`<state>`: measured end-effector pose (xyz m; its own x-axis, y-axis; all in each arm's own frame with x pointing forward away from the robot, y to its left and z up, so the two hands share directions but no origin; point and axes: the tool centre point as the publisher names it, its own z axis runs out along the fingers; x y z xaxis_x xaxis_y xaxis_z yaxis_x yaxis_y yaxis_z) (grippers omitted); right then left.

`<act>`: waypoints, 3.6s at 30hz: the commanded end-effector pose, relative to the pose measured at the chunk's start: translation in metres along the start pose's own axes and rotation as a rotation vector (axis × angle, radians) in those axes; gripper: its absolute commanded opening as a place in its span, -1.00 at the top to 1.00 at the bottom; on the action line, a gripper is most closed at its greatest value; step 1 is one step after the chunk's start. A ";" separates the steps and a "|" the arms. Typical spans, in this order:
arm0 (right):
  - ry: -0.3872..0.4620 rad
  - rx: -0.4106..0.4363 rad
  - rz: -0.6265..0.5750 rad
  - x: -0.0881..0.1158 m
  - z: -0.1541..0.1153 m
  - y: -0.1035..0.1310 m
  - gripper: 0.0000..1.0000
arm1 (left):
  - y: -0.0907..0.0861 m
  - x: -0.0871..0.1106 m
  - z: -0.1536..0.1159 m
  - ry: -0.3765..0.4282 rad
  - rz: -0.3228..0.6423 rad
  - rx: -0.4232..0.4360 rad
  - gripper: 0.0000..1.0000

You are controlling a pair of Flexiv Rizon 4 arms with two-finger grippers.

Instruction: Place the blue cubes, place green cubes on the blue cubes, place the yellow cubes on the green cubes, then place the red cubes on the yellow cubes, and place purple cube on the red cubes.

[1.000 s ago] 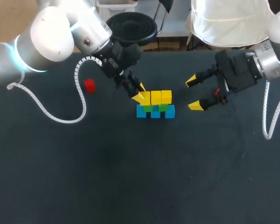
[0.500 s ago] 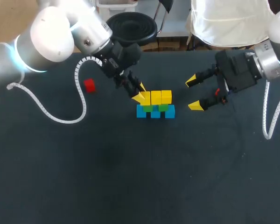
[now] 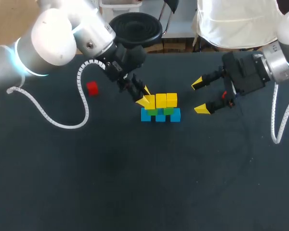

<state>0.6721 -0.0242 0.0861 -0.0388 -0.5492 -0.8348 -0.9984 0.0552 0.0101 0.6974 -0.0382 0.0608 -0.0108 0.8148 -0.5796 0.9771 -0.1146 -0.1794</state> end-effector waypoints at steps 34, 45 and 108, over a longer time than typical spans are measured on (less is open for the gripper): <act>-0.002 0.000 -0.001 0.000 0.000 0.000 -1.00 | 0.003 0.001 0.000 0.021 0.003 -0.020 0.99; -0.002 0.000 -0.001 0.000 0.000 0.000 -1.00 | 0.005 0.000 0.000 0.019 0.002 -0.022 1.00; -0.002 0.000 -0.001 0.000 0.000 0.000 -1.00 | 0.017 0.022 -0.039 -0.012 -0.141 -0.117 -1.00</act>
<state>0.6721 -0.0242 0.0861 -0.0388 -0.5492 -0.8348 -0.9984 0.0552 0.0101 0.7251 -0.0061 0.0747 -0.1518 0.8162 -0.5574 0.9831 0.0663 -0.1706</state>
